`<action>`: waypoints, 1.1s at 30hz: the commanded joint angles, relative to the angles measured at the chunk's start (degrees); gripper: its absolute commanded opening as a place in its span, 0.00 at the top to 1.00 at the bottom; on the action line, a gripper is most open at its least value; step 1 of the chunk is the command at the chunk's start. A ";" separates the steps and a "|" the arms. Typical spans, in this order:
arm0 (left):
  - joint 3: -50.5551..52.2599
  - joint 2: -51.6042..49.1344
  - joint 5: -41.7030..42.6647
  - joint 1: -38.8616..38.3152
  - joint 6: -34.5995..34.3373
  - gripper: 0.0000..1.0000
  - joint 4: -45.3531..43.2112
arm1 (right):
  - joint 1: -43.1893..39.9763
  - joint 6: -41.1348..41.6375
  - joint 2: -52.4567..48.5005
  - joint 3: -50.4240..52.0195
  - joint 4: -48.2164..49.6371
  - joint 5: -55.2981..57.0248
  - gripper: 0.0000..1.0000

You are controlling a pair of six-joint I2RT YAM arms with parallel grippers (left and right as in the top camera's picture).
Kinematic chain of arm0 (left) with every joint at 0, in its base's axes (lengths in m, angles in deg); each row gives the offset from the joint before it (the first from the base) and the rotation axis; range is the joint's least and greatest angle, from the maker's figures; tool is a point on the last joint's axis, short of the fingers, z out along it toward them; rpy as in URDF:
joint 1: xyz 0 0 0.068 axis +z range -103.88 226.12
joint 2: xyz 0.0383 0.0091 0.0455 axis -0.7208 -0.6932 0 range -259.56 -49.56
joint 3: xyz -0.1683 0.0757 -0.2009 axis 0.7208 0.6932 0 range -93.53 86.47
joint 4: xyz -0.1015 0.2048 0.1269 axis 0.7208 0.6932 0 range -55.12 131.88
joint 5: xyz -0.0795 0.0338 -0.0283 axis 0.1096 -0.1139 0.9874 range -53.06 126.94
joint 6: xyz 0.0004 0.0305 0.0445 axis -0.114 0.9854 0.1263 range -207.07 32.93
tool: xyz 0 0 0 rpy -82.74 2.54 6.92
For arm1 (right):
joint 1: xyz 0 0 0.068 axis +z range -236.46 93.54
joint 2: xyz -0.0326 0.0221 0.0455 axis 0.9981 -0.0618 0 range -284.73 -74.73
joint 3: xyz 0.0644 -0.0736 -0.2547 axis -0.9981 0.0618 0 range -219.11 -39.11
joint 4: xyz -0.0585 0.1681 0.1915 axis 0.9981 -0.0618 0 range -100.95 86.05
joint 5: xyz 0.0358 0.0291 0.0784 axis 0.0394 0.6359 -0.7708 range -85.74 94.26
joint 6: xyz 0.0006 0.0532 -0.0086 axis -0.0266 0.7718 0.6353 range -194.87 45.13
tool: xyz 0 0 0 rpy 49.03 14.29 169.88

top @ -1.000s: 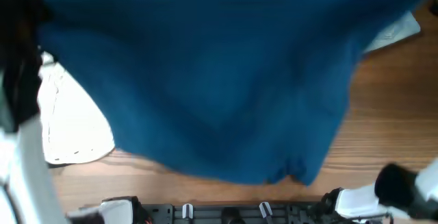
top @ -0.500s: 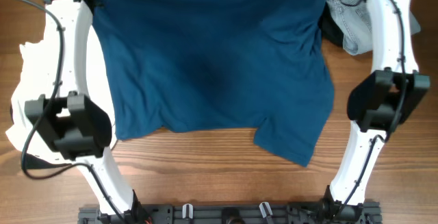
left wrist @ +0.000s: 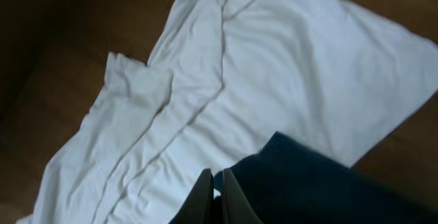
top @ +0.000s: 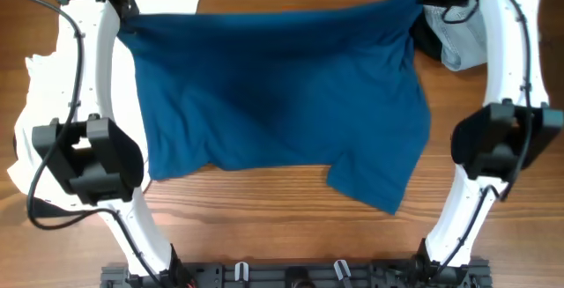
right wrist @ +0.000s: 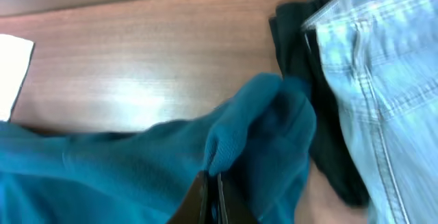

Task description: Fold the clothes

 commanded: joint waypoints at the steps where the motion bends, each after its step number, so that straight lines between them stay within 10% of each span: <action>1: -0.26 2.97 4.79 1.38 -0.59 0.96 6.58 | -1.25 0.04 2.67 0.22 -4.76 1.46 0.96; 14: 9.90 2.97 15.43 3.58 -0.55 0.96 11.41 | -1.20 0.04 2.23 14.60 -5.46 3.48 0.96; 18: 11.47 2.97 16.81 3.58 -0.50 0.53 12.15 | -1.20 0.04 2.23 14.64 -6.25 3.98 0.55; 20: 11.45 2.99 16.87 3.56 -0.48 0.49 12.52 | -1.27 0.02 2.25 14.62 -6.91 3.98 0.43; 33: 3.87 20.11 23.10 3.54 -5.60 0.30 20.15 | -2.38 5.03 21.40 7.78 -21.92 5.27 0.32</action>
